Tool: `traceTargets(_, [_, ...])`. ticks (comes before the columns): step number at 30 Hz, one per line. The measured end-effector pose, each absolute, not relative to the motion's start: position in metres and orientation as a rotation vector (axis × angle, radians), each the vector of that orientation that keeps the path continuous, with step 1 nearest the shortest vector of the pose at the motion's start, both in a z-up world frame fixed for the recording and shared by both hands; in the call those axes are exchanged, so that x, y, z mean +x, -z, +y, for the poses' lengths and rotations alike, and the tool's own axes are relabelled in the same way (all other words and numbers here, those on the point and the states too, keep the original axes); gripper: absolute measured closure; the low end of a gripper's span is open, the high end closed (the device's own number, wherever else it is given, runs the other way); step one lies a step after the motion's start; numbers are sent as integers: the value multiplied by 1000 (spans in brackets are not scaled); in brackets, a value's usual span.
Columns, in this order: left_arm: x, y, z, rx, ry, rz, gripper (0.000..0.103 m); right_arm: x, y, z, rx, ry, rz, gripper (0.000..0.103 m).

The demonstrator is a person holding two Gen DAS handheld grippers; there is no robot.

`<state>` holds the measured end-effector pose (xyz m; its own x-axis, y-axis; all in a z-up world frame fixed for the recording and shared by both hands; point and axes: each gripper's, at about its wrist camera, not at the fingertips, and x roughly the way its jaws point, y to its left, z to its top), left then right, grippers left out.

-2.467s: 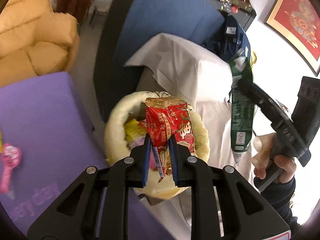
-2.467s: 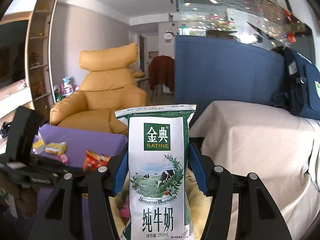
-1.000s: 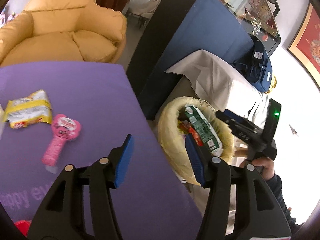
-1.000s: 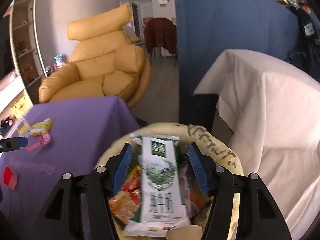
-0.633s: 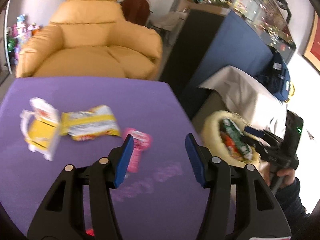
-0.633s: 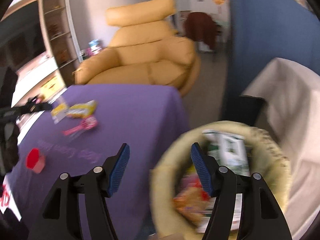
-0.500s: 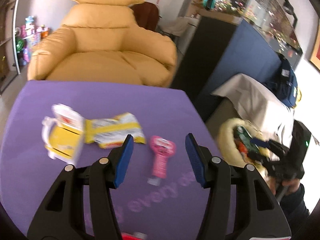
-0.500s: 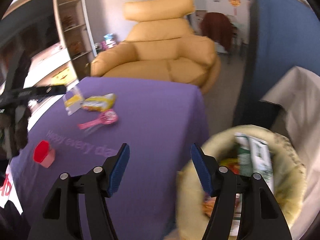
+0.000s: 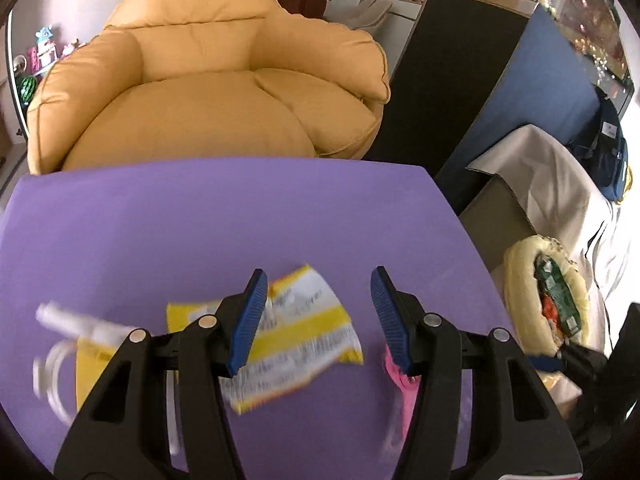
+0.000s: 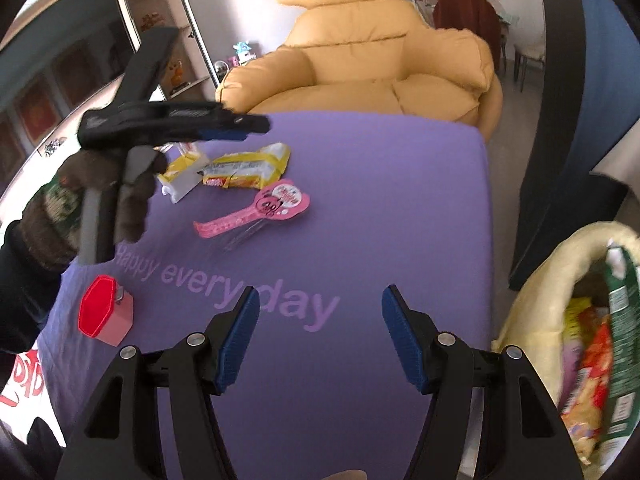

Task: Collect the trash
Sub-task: 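Move both grippers back over the table toward the yellow wrapper, then grasp the yellow wrapper with the left gripper while the right grasps the pink candy stick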

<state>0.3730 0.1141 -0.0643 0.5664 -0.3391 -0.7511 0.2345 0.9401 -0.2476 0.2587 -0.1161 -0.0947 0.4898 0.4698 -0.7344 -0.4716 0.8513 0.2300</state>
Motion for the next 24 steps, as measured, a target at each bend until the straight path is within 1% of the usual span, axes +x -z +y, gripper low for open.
traceTargets(6, [379, 78, 121, 7, 320, 944, 52, 266, 106, -109, 17, -569, 928, 43])
traceTargets(11, [367, 88, 152, -15, 392, 975, 52, 274, 113, -109, 59, -573, 968, 43])
traceTargets(17, [344, 91, 141, 56, 539, 986, 51, 273, 114, -107, 26, -582, 972, 43])
traceTargets(20, [328, 91, 132, 97, 614, 995, 48, 272, 113, -107, 14, -583, 986, 42])
traceTargets(22, [322, 89, 133, 81, 625, 1000, 48, 271, 113, -105, -8, -584, 988, 42])
traceTargets(24, [318, 85, 144, -21, 630, 1011, 48, 269, 112, -103, -21, -573, 991, 42])
